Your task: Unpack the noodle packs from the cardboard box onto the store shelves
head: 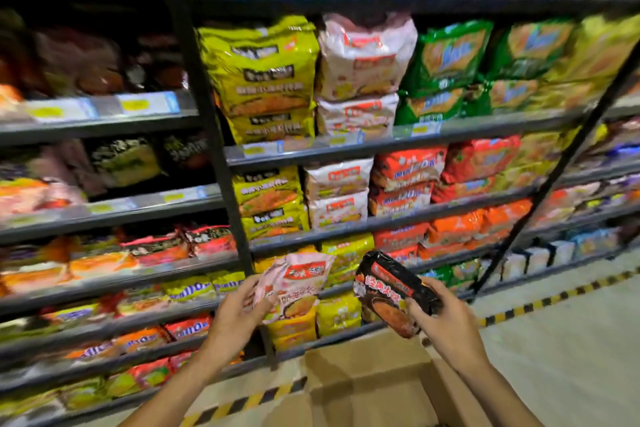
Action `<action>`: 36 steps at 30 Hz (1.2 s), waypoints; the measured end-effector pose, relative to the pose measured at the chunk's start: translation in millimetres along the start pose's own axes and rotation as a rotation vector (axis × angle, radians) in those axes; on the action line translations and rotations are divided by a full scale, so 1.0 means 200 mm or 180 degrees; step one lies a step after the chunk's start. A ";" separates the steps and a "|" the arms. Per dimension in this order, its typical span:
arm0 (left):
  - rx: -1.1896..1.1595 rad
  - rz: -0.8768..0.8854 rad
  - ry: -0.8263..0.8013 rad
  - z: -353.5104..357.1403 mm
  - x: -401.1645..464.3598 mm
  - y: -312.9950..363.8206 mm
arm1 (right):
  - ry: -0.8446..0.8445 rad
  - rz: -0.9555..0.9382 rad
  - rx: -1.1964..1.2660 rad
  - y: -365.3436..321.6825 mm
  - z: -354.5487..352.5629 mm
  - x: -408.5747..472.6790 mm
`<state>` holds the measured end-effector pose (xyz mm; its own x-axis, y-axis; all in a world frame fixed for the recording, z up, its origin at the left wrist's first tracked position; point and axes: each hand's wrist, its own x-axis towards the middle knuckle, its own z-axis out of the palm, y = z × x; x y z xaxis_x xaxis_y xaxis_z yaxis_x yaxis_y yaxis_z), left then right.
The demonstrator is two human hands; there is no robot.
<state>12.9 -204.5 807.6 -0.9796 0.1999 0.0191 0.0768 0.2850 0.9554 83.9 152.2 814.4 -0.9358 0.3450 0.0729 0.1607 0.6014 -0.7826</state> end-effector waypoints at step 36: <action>0.0036 0.1502 0.1397 -2.07 -0.48 0.55 | 0.0010 -0.1609 0.0785 -2.11 0.80 -0.31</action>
<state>39.1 -579.9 1033.4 -0.8245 -0.0953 0.5577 0.5178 0.2705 0.8116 23.0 -238.9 1040.9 -0.8763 0.0599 0.4780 -0.3860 0.5063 -0.7712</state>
